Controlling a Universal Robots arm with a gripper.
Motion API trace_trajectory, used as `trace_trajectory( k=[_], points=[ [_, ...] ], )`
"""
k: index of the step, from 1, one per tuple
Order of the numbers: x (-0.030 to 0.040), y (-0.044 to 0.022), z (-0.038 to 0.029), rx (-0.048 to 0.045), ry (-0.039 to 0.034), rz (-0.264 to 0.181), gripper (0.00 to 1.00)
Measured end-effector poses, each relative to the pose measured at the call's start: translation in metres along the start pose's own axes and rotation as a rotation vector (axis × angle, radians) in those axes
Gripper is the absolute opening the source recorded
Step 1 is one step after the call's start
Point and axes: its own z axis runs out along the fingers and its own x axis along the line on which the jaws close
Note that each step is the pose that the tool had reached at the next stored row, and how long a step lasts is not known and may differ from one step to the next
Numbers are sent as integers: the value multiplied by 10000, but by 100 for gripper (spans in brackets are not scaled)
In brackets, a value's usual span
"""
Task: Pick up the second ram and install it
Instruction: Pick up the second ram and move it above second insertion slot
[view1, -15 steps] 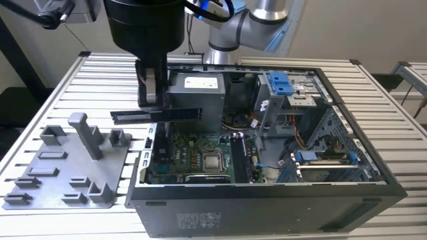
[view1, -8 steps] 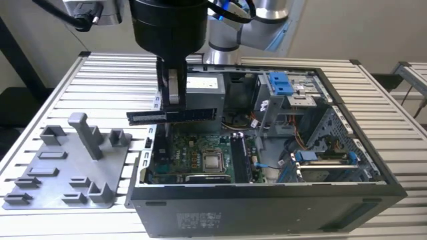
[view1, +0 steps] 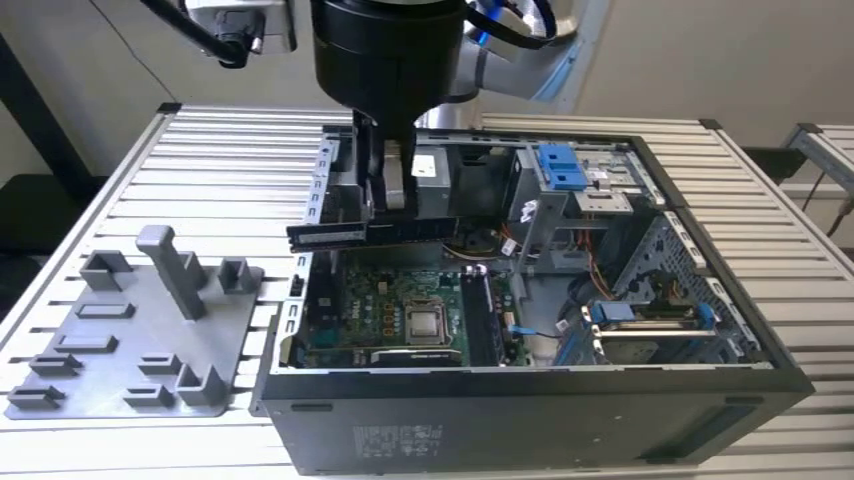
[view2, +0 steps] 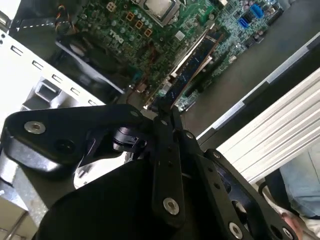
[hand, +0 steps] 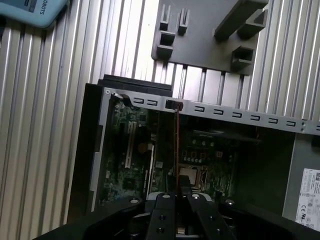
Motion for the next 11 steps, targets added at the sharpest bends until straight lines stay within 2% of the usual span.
trace_trajectory(
  k=[11],
  points=[
    [50, -354, -7, -7, 5, -125, 14]
  ],
)
